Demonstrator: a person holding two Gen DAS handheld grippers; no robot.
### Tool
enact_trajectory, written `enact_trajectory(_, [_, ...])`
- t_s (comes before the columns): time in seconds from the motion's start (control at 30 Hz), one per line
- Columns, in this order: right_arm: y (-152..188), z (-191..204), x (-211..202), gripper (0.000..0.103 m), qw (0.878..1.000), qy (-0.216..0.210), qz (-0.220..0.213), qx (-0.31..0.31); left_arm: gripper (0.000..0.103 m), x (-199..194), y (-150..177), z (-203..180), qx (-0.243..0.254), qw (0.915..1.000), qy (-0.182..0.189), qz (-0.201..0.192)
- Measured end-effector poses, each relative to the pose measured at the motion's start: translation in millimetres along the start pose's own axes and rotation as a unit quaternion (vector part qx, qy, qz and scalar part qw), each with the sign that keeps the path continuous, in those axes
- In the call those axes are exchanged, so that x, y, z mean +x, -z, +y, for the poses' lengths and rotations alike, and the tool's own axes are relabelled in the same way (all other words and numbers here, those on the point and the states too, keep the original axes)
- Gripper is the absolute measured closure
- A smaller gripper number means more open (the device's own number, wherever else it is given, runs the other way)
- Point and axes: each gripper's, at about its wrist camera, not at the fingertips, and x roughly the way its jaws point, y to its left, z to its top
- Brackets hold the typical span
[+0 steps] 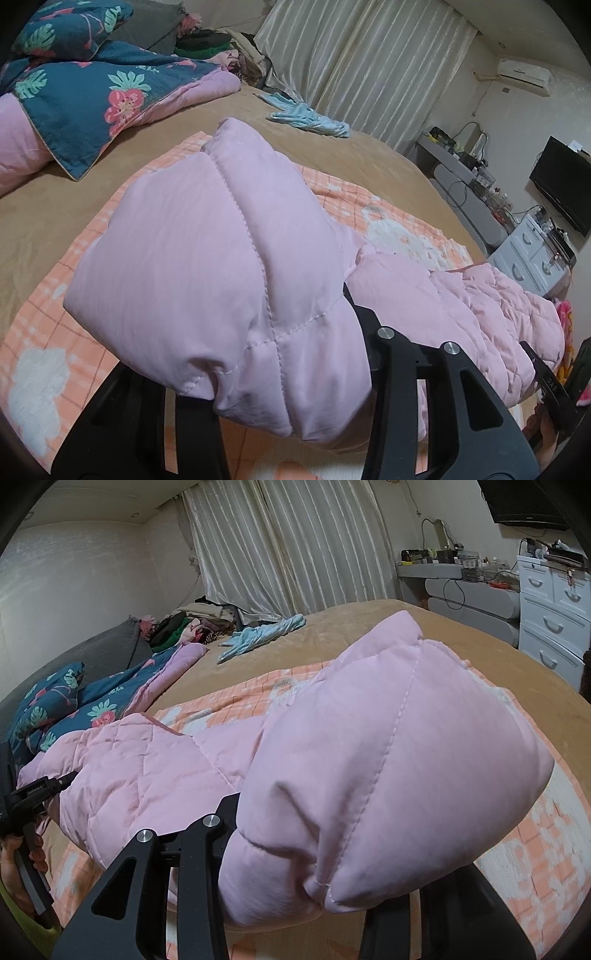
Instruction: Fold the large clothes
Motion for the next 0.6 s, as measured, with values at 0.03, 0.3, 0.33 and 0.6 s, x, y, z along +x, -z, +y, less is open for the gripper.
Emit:
enact_trajectory(0.03, [0,0,0,0.068,1.0,0.0,0.0,0.0,0.069,-3,1,1,-0.001,1.0,0.001,0.0])
enact_trajectory(0.3, [11,-1,-20,0.068,1.0,0.003,-0.001,-0.002,0.069,-20,11,-1,0.012,0.9999,0.002,0.0])
enact_trajectory(0.33, [13,0,-23,0.068,1.0,0.003,-0.001,-0.003,0.069,-21,13,-1,0.013,0.9999,0.002,0.0])
enact_trajectory(0.6, [21,3,-38,0.068,1.0,0.006,-0.001,-0.007,0.069,-30,25,3,0.017,0.9998,0.002,0.003])
